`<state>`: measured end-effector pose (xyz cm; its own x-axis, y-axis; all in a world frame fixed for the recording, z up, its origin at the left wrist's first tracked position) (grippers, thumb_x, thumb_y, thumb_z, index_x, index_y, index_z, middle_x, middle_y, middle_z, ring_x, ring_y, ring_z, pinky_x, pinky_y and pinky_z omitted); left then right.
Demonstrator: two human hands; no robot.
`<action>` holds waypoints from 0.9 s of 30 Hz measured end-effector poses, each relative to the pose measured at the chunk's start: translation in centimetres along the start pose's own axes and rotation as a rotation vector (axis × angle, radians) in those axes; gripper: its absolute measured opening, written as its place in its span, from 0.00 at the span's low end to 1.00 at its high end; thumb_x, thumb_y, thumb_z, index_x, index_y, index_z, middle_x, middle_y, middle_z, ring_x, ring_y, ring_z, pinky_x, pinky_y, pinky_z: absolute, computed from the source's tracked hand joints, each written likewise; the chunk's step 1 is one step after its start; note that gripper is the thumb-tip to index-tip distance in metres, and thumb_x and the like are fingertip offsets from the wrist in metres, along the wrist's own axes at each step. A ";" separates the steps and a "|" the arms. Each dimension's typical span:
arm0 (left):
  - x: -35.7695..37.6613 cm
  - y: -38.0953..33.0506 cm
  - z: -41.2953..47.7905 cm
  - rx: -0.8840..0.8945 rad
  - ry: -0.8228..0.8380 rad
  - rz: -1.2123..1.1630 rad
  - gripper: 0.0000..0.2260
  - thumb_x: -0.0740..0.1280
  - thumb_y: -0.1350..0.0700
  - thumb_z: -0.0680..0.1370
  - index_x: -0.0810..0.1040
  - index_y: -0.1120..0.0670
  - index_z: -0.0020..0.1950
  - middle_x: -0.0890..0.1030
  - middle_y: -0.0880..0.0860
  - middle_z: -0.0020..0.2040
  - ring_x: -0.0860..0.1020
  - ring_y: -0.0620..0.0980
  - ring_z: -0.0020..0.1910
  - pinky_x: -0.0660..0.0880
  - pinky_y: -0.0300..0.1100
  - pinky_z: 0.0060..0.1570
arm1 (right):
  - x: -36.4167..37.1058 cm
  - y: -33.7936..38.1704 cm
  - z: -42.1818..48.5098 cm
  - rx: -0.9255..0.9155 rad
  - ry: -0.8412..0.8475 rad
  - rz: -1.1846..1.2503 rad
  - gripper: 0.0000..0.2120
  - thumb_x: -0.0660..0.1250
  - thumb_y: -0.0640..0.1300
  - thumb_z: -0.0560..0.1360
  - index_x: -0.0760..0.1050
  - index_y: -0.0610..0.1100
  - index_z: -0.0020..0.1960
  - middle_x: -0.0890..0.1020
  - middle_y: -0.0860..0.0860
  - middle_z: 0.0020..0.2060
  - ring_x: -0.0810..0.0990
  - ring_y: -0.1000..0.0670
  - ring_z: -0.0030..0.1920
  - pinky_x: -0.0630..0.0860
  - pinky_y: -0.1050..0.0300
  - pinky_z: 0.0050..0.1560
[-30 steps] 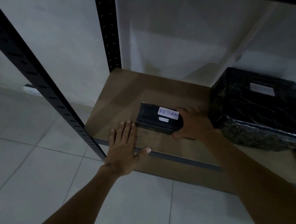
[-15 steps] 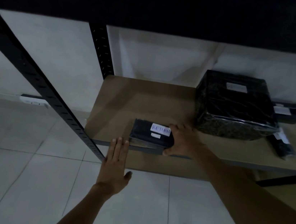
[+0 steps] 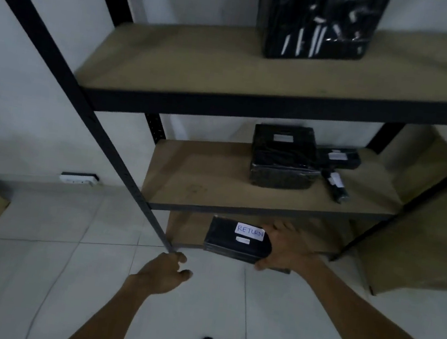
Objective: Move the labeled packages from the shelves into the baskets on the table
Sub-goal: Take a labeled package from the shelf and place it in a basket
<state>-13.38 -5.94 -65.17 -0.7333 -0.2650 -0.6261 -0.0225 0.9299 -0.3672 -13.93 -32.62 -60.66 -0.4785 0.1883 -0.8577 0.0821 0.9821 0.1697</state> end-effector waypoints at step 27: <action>18.8 -31.3 -25.3 0.391 0.092 0.201 0.25 0.66 0.47 0.79 0.68 0.56 0.72 0.73 0.55 0.68 0.72 0.46 0.57 0.67 0.34 0.55 | -1.9 -23.7 -46.3 0.319 -0.284 -0.011 0.45 0.72 0.66 0.63 0.61 0.50 0.72 0.70 0.48 0.65 0.67 0.46 0.65 0.66 0.48 0.64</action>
<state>-43.68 -33.60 -48.02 -0.7549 -0.0487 -0.6540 0.3719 0.7896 -0.4881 -55.48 -56.72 -40.57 -0.2251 0.1298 -0.9657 0.3666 0.9295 0.0395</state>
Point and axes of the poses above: each hand's wrist, its own z-axis towards the middle knuckle, its own x-axis out of the palm, y = z × x, the point moved 8 cm from there along z, towards the middle knuckle
